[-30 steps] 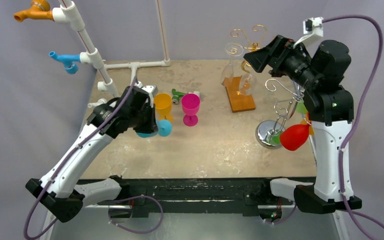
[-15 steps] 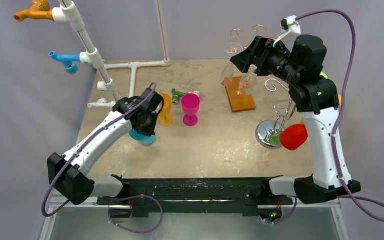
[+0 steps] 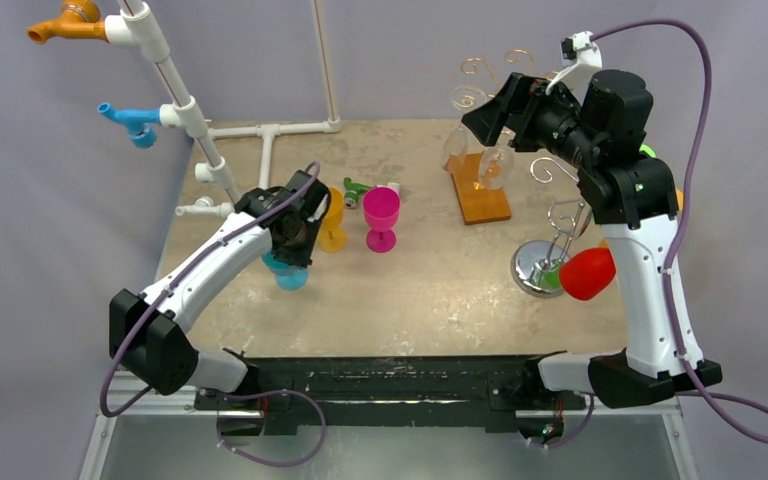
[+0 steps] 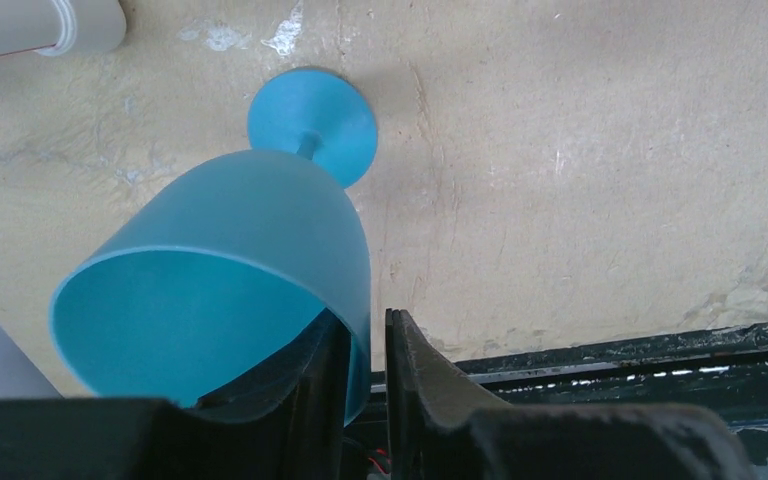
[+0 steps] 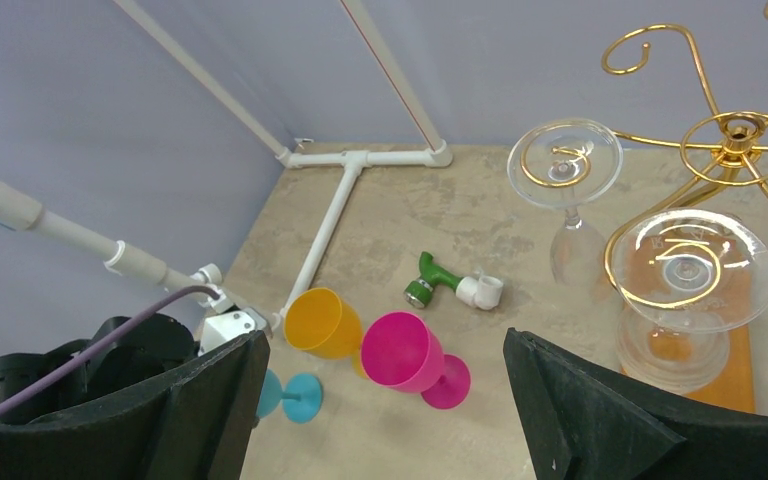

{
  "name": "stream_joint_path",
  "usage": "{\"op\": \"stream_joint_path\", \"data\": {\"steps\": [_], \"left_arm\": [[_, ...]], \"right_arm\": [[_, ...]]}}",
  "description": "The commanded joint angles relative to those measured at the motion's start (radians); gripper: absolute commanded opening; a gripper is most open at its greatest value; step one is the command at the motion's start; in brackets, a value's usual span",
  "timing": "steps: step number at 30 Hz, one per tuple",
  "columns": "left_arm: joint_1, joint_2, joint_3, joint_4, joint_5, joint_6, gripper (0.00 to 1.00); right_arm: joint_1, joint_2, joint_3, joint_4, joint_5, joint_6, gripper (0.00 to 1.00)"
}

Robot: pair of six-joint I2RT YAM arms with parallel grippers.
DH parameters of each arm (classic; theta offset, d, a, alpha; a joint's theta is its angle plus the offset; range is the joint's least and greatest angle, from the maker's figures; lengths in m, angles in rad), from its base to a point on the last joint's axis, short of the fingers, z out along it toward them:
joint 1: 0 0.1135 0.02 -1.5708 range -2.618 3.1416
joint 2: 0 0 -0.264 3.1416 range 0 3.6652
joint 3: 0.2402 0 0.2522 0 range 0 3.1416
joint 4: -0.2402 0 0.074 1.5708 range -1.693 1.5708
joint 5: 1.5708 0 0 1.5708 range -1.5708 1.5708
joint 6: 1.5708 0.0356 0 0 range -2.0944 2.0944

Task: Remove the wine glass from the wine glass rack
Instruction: Place the wine glass at the center of the board.

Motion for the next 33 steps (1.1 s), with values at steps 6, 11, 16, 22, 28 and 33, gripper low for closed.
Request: {"op": "stream_joint_path", "data": {"steps": [6, 11, 16, 22, 28, 33], "left_arm": [[0.013, 0.008, 0.068, 0.022, -0.059, 0.024, 0.40], [0.013, 0.004, 0.113, 0.031, -0.096, 0.025, 0.49], [0.013, 0.004, 0.152, 0.051, -0.119, 0.036, 0.59], [0.014, -0.010, 0.228, 0.067, -0.082, 0.054, 0.66], [0.004, -0.044, 0.304, 0.095, 0.017, 0.078, 0.74], [-0.046, -0.070, 0.300, 0.177, 0.099, 0.071, 0.80]], "right_arm": [[0.003, -0.016, 0.006, -0.002, 0.016, -0.020, 0.99], [0.003, -0.014, 0.006, -0.010, 0.026, -0.020, 0.99], [0.003, -0.013, 0.008, -0.028, 0.051, -0.020, 0.99], [0.003, -0.030, 0.008, -0.041, 0.109, -0.011, 0.99], [0.004, -0.075, -0.002, -0.073, 0.247, -0.006, 0.99], [0.004, -0.125, -0.012, -0.118, 0.392, -0.010, 0.99]]}}
